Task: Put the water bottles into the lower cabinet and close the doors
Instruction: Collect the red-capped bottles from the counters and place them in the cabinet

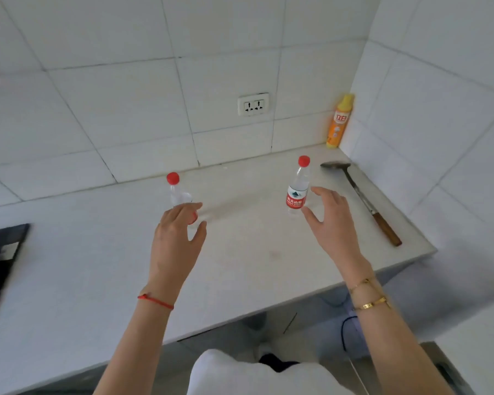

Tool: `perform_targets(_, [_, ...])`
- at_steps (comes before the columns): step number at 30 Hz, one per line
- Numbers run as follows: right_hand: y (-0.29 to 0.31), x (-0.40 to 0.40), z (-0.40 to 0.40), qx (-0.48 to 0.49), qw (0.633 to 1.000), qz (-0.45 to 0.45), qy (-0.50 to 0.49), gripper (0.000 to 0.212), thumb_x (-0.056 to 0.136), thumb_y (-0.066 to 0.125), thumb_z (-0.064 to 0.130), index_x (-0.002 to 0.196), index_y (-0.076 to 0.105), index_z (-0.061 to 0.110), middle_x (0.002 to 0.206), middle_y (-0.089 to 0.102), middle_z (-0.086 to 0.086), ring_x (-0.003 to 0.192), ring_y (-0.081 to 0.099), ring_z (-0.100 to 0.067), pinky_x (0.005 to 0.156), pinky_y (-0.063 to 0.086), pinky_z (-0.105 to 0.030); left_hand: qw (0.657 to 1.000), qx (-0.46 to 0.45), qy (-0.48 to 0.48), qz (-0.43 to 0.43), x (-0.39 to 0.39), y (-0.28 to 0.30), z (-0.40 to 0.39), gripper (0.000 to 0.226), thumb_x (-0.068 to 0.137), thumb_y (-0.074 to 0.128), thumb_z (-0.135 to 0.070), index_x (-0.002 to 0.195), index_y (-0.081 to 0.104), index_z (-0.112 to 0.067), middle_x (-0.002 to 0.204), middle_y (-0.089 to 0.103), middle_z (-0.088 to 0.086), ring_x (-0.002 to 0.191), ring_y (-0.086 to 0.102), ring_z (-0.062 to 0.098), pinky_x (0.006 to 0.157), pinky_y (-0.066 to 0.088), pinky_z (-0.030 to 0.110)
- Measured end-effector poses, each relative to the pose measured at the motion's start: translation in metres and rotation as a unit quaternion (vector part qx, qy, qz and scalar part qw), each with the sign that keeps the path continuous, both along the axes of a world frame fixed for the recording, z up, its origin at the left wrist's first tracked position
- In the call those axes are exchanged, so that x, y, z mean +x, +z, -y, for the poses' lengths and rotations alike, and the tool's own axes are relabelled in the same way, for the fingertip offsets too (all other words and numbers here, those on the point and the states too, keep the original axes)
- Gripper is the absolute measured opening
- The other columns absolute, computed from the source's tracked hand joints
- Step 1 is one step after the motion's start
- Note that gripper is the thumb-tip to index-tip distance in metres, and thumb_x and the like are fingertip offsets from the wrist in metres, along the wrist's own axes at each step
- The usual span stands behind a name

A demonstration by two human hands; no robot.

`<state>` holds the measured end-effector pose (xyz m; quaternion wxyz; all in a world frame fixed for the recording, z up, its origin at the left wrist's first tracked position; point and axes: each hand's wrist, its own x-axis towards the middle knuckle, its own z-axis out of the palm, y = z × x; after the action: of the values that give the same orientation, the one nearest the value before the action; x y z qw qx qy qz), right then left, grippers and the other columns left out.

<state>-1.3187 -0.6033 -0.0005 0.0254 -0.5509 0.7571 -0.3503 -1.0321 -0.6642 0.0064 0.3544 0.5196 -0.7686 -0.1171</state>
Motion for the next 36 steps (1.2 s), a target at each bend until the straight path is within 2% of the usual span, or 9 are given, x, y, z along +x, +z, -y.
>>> perform_targets(4, [0.0, -0.031, 0.053, -0.01, 1.0, -0.004, 0.025, 0.044, 0.087, 0.066, 0.02, 0.128, 0.052, 0.01, 0.125, 0.058, -0.007, 0.115, 0.049, -0.03, 0.095, 0.038, -0.031, 0.999, 0.008, 0.05, 0.003, -0.011, -0.001, 0.034, 0.036, 0.086, 0.067, -0.01, 0.121, 0.063, -0.014, 0.12, 0.066, 0.002, 0.114, 0.056, 0.024, 0.091, 0.037, 0.02])
perform_targets(9, [-0.008, -0.062, 0.109, 0.005, 0.999, -0.02, 0.042, 0.039, 0.086, 0.062, 0.023, 0.123, 0.053, 0.015, 0.12, 0.059, -0.005, 0.112, 0.049, -0.029, 0.096, 0.038, -0.033, 0.995, 0.035, 0.094, 0.021, -0.017, -0.004, 0.077, 0.037, 0.087, 0.064, -0.012, 0.124, 0.061, -0.012, 0.127, 0.062, 0.007, 0.122, 0.05, 0.028, 0.096, 0.042, 0.035])
perform_targets(15, [-0.017, -0.076, 0.151, 0.03, 0.998, -0.043, 0.018, 0.042, 0.086, 0.066, 0.02, 0.125, 0.053, 0.01, 0.124, 0.055, -0.013, 0.114, 0.049, -0.034, 0.097, 0.041, -0.04, 0.991, 0.05, 0.11, 0.049, -0.011, -0.017, 0.131, 0.036, 0.084, 0.065, -0.008, 0.12, 0.061, -0.009, 0.119, 0.063, 0.006, 0.118, 0.05, 0.031, 0.093, 0.046, 0.039])
perform_targets(19, [-0.023, -0.077, 0.17, 0.077, 0.996, -0.037, -0.001, 0.045, 0.089, 0.064, 0.023, 0.129, 0.05, 0.011, 0.131, 0.052, -0.013, 0.12, 0.045, -0.033, 0.099, 0.044, -0.043, 0.982, 0.102, 0.129, 0.09, -0.006, -0.028, 0.16, 0.042, 0.086, 0.065, -0.01, 0.127, 0.057, -0.008, 0.127, 0.059, 0.011, 0.12, 0.048, 0.035, 0.094, 0.047, 0.043])
perform_targets(24, [-0.028, -0.077, 0.181, 0.117, 0.992, -0.046, -0.022, 0.044, 0.09, 0.062, 0.023, 0.131, 0.05, 0.011, 0.129, 0.055, -0.014, 0.123, 0.04, -0.035, 0.097, 0.043, -0.044, 0.974, 0.169, 0.112, 0.102, -0.009, -0.034, 0.183, 0.044, 0.091, 0.059, -0.012, 0.135, 0.05, -0.01, 0.126, 0.057, 0.013, 0.12, 0.047, 0.033, 0.088, 0.045, 0.04])
perform_targets(30, [-0.031, -0.078, 0.184, 0.12, 0.992, -0.044, -0.025, 0.027, 0.09, 0.057, 0.007, 0.117, 0.054, 0.007, 0.121, 0.054, -0.018, 0.113, 0.043, -0.038, 0.094, 0.042, -0.045, 0.975, 0.17, 0.108, 0.09, -0.009, -0.036, 0.193, 0.032, 0.09, 0.056, -0.003, 0.122, 0.059, -0.007, 0.111, 0.062, 0.017, 0.112, 0.046, 0.035, 0.081, 0.037, 0.031])
perform_targets(36, [-0.025, -0.076, 0.177, 0.133, 0.991, -0.013, -0.015, 0.022, 0.083, 0.06, 0.0, 0.103, 0.056, 0.008, 0.105, 0.057, -0.018, 0.1, 0.048, -0.037, 0.086, 0.045, -0.045, 0.98, 0.158, 0.1, 0.07, -0.012, -0.033, 0.183, 0.024, 0.087, 0.06, -0.002, 0.11, 0.063, -0.007, 0.108, 0.06, 0.015, 0.105, 0.048, 0.032, 0.076, 0.036, 0.029])
